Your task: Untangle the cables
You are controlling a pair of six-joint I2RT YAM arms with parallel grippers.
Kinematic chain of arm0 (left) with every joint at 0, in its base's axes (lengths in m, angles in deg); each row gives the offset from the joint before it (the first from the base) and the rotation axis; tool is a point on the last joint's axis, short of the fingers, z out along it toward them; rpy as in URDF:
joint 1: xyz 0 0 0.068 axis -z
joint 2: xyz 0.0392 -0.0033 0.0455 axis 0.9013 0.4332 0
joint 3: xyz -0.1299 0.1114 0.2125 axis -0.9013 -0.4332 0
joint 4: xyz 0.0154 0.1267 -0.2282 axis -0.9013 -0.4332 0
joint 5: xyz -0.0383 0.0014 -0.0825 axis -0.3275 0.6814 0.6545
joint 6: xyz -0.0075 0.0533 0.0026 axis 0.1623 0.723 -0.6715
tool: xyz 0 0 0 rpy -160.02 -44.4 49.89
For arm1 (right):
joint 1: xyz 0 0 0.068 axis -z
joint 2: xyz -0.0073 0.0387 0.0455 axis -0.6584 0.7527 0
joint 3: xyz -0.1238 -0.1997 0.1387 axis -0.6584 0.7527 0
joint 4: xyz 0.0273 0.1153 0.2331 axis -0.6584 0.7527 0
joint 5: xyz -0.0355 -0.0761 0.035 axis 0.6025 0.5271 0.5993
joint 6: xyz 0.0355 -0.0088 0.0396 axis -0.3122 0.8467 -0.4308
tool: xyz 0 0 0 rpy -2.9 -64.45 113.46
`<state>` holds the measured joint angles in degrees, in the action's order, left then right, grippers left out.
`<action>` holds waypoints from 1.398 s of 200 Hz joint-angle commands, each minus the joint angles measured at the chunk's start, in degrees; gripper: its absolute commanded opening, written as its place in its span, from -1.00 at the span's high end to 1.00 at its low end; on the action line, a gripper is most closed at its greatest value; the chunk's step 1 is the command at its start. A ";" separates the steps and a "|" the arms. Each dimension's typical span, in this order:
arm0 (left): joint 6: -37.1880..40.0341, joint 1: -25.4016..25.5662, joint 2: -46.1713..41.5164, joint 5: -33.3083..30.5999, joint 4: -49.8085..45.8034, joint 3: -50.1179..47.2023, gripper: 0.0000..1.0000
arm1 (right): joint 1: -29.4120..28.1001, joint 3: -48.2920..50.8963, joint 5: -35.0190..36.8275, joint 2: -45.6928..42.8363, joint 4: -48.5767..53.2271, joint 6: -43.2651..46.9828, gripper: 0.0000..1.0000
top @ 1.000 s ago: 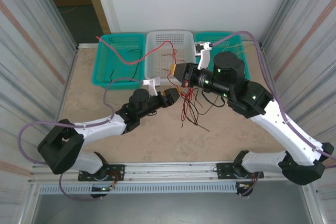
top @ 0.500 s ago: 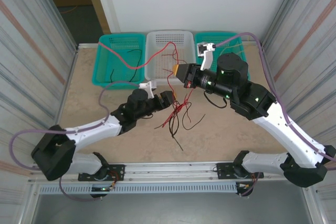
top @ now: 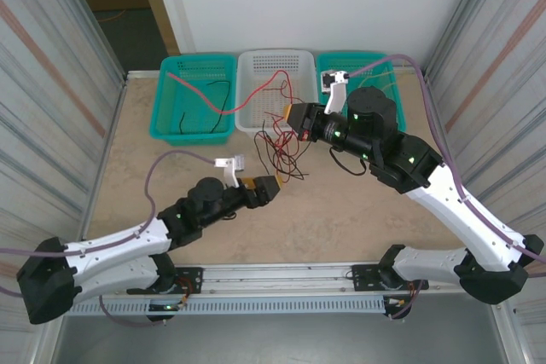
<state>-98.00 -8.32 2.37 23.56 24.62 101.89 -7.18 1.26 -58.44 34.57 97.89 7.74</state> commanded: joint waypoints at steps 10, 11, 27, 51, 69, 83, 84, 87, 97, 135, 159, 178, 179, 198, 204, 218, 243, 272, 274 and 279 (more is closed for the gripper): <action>6.85 0.14 4.83 -5.77 2.77 5.98 -0.97 | -0.84 -0.39 2.30 -1.69 -2.52 -1.42 1.00; 6.90 0.15 5.02 -5.86 2.76 6.19 -0.97 | -0.85 -0.42 2.31 -1.72 -2.55 -1.40 1.00; 8.10 0.05 8.41 -7.11 3.80 8.95 -0.97 | -1.34 -0.38 2.70 -2.14 -2.83 -1.45 1.00; 6.99 0.09 12.30 -11.43 5.98 10.87 -0.97 | -2.33 -0.24 3.30 -2.60 -3.41 -1.46 1.00; 6.52 0.08 14.96 -12.77 9.92 11.15 -0.97 | -3.37 -0.11 3.58 -2.71 -4.06 -1.77 1.00; 6.53 0.08 16.76 -13.05 10.10 12.45 -0.98 | -4.29 -0.19 4.05 -2.78 -4.49 -2.07 1.00; 6.48 0.08 16.87 -13.11 10.03 12.54 -0.97 | -4.33 -0.19 4.10 -2.79 -4.55 -2.08 1.00; 6.34 0.09 17.21 -13.42 9.89 12.76 -0.97 | -4.55 -0.19 4.26 -2.80 -4.67 -2.19 1.00; 6.08 0.13 18.21 -14.23 9.51 13.47 -0.97 | -5.13 -0.27 4.80 -3.02 -5.24 -2.30 1.00; 3.89 -0.02 19.96 -17.45 1.44 15.85 -0.70 | -5.96 -3.78 6.28 -3.25 -5.32 -0.98 1.00; -0.66 0.02 20.15 -18.63 -2.15 13.78 -0.70 | -5.68 -9.20 7.41 -2.36 -3.23 2.30 1.00; -4.36 -0.42 20.42 -17.66 -0.45 10.26 -0.63 | -4.48 -12.65 7.03 -1.58 -2.41 3.75 1.00; -4.46 -0.44 20.41 -17.57 -0.34 10.13 -0.63 | -4.43 -12.79 7.00 -1.53 -2.41 3.82 1.00; -5.44 -0.72 20.24 -16.80 0.88 7.89 -0.48 | -2.14 -14.72 5.49 -0.89 -1.90 3.77 1.00; -5.44 -0.88 20.03 -16.41 0.89 7.57 -0.41 | -1.44 -15.05 4.95 -0.79 -1.88 3.64 1.00; -5.02 -1.34 19.55 -15.49 0.47 7.10 -0.07 | -0.16 -15.72 4.30 -0.54 -1.66 3.55 1.00; -5.00 -1.76 18.20 -14.48 -2.25 6.92 0.67 | 2.13 -16.84 3.73 -0.04 -0.25 3.33 1.00; -5.64 -1.86 16.12 -13.64 -7.49 6.75 0.85 | 6.55 -19.48 2.38 1.38 3.59 3.55 1.00; -5.69 -1.84 15.93 -13.55 -7.63 6.64 0.85 | 6.95 -19.58 2.29 1.45 3.82 3.61 1.00; -5.59 -1.81 15.36 -13.15 -7.73 6.30 0.83 | 7.88 -19.62 2.02 1.71 4.27 3.79 1.00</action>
<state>-102.83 -9.92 20.73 9.66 21.04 109.13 -2.61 -15.57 -54.59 35.27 99.04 9.92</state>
